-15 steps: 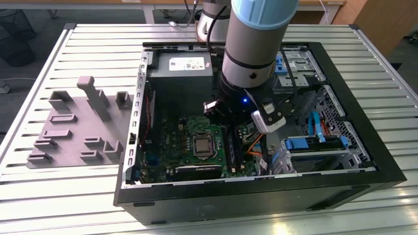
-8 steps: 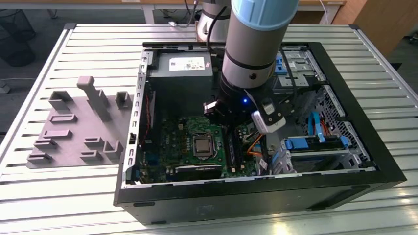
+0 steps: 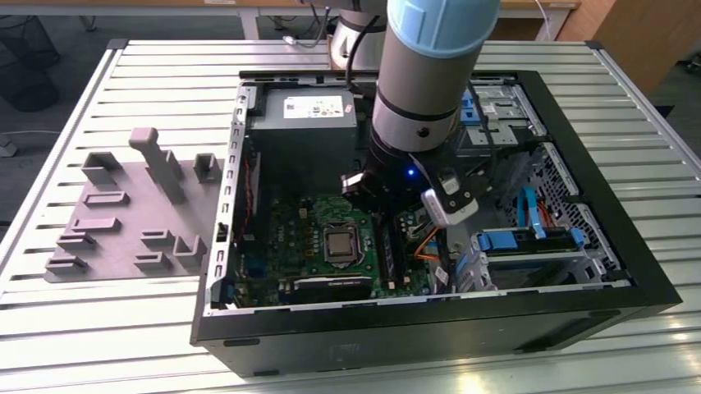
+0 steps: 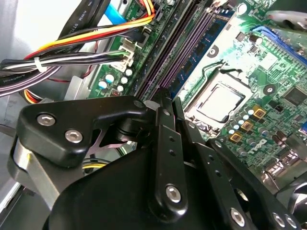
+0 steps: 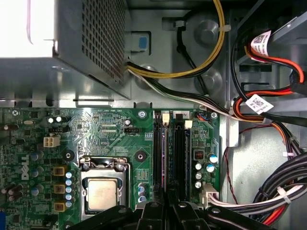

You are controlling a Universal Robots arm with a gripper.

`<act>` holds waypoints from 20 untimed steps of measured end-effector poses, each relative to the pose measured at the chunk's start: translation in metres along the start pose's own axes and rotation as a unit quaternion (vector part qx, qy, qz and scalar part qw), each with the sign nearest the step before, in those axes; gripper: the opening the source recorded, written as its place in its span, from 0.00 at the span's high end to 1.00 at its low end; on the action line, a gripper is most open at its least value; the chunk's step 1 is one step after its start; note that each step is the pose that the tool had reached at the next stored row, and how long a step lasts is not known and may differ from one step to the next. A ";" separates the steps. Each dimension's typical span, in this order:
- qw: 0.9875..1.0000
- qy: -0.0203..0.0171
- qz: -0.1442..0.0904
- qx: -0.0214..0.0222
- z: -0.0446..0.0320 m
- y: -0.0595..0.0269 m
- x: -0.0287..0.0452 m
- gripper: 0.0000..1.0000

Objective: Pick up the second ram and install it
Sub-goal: 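Insert the second ram into the second slot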

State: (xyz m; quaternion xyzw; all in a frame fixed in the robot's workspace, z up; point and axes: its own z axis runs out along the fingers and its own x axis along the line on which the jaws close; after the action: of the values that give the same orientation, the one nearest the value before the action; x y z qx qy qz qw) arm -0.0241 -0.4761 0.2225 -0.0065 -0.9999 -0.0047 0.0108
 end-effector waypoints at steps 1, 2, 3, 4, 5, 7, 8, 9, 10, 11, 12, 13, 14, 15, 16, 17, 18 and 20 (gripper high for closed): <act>1.000 0.000 0.000 0.000 0.0001 -0.0001 -0.0001 0.86; 1.000 0.000 0.000 0.000 0.0002 0.0000 -0.0004 0.86; 1.000 0.000 0.000 0.000 0.0002 0.0000 -0.0008 0.86; 1.000 0.000 0.000 0.000 0.0003 0.0000 -0.0011 0.86; 1.000 0.000 0.000 0.000 0.0003 0.0000 -0.0013 0.86; 1.000 0.000 0.000 0.000 0.0012 0.0000 -0.0014 0.86; 1.000 0.000 0.000 0.000 0.0016 0.0000 -0.0014 0.86; 1.000 0.000 0.000 0.000 0.0021 0.0000 -0.0014 0.86; 1.000 0.000 0.000 0.000 0.0035 -0.0001 -0.0014 0.86; 1.000 0.000 0.000 0.000 0.0038 -0.0001 -0.0015 0.86; 1.000 0.000 0.000 0.000 0.0038 -0.0001 -0.0015 0.86; 1.000 0.000 0.000 0.000 0.0040 -0.0001 -0.0015 0.86; 1.000 0.000 0.000 0.000 0.0040 -0.0001 -0.0015 0.86; 1.000 0.000 0.000 0.000 0.0040 -0.0001 -0.0015 0.86; 1.000 0.000 0.000 0.000 0.0040 -0.0001 -0.0015 0.86; 1.000 0.000 0.000 0.000 0.0040 -0.0001 -0.0015 0.86; 1.000 0.000 0.000 0.000 0.0038 0.0000 -0.0015 0.86; 1.000 0.000 0.000 0.000 0.0038 0.0000 -0.0015 0.86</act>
State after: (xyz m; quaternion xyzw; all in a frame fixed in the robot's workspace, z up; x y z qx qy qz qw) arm -0.0227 -0.4761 0.2187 -0.0065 -0.9999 -0.0049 0.0109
